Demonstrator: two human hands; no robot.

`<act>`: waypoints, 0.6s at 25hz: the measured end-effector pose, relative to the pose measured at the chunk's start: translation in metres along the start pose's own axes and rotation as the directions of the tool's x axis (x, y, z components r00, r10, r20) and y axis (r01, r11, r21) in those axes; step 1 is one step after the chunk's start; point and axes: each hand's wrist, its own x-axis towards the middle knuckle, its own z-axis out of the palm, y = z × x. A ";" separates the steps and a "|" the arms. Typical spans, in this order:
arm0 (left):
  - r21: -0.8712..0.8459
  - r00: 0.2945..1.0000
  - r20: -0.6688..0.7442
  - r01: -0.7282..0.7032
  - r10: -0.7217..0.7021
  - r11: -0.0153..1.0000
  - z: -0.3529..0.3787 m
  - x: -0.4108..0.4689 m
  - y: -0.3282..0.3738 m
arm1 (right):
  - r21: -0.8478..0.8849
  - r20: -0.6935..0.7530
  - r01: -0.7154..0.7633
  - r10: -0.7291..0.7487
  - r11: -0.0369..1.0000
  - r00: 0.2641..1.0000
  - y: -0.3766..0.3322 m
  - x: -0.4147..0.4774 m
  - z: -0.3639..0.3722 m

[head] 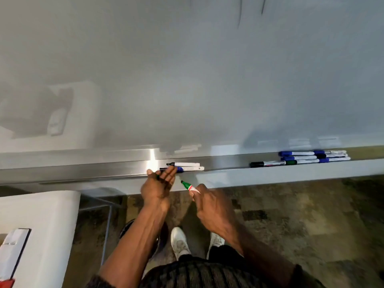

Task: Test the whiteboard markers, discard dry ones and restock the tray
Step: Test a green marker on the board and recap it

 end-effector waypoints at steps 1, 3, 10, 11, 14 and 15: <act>0.013 0.998 -0.049 -0.042 0.043 0.999 -0.014 0.014 0.020 | 0.063 -0.033 0.008 -0.006 0.998 0.999 0.006 -0.009 0.006; 0.113 0.996 -0.038 -0.071 0.075 0.991 -0.038 0.030 0.052 | 0.379 -0.058 0.005 0.019 0.925 0.998 0.025 -0.026 0.015; 0.268 0.995 0.103 -0.039 0.012 0.963 -0.010 -0.007 0.018 | 0.938 0.087 -0.107 0.075 0.330 0.993 0.031 -0.036 -0.017; 0.275 0.993 0.117 -0.046 0.014 0.960 0.003 -0.019 0.011 | 0.945 0.069 -0.087 0.067 0.316 0.995 0.032 -0.037 -0.025; 0.295 0.978 0.186 -0.148 0.095 0.944 0.037 -0.051 -0.008 | 0.939 -0.013 -0.015 0.080 0.344 0.997 0.042 -0.038 -0.055; 0.317 0.964 0.217 -0.217 0.152 0.923 0.047 -0.061 -0.013 | 0.931 -0.071 0.031 0.096 0.362 0.993 0.047 -0.039 -0.067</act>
